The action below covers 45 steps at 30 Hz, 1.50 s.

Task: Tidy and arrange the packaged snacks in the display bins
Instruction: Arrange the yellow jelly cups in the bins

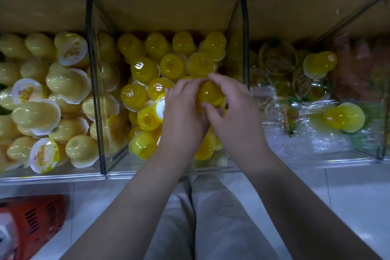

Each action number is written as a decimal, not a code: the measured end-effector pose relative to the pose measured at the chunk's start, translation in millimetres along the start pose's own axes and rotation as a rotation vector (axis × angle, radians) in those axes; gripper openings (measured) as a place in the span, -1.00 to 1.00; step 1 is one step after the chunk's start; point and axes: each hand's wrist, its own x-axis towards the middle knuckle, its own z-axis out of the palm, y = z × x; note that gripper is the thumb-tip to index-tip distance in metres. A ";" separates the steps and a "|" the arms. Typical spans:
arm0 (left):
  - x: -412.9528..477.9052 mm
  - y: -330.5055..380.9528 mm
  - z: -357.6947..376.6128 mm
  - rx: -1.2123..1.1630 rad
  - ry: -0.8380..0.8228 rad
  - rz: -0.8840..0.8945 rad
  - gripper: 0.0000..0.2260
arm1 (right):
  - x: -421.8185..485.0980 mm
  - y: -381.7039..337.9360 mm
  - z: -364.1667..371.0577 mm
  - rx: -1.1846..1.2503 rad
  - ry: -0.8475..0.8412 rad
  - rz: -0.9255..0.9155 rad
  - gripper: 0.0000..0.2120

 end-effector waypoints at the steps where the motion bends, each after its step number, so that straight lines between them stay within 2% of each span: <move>1: 0.0 -2.3 1.0 0.005 -0.018 0.004 -0.48 | 0.2 0.8 2.6 -0.047 -0.021 -0.008 -0.53; 6: 1.6 -11.2 2.5 0.014 -0.053 0.020 -0.55 | 1.3 -0.5 4.6 -0.105 -0.073 0.002 -0.53; 15: 0.8 -17.8 -2.7 -0.032 -0.087 0.059 -0.47 | 1.7 -2.8 4.3 -0.131 -0.102 0.037 -0.53; 18: 0.4 -10.6 -10.6 -0.084 -0.106 0.048 -0.47 | 0.5 -5.5 3.5 -0.062 -0.049 0.068 -0.58; 22: 2.8 16.4 -17.6 -0.339 -0.046 0.030 -0.50 | -1.6 -13.4 -14.6 0.337 0.125 0.146 -0.68; 26: 10.6 52.5 -9.6 -0.560 -0.069 0.035 -0.49 | 3.8 -12.7 -36.4 0.427 0.281 0.155 -0.66; 35: 23.0 100.9 40.2 -0.702 -0.144 -0.067 -0.49 | 18.3 17.9 -78.5 0.440 0.339 0.200 -0.66; 45: 58.2 119.3 101.8 -0.596 -0.157 -0.215 -0.57 | 42.5 82.9 -118.0 0.337 0.361 0.342 -0.59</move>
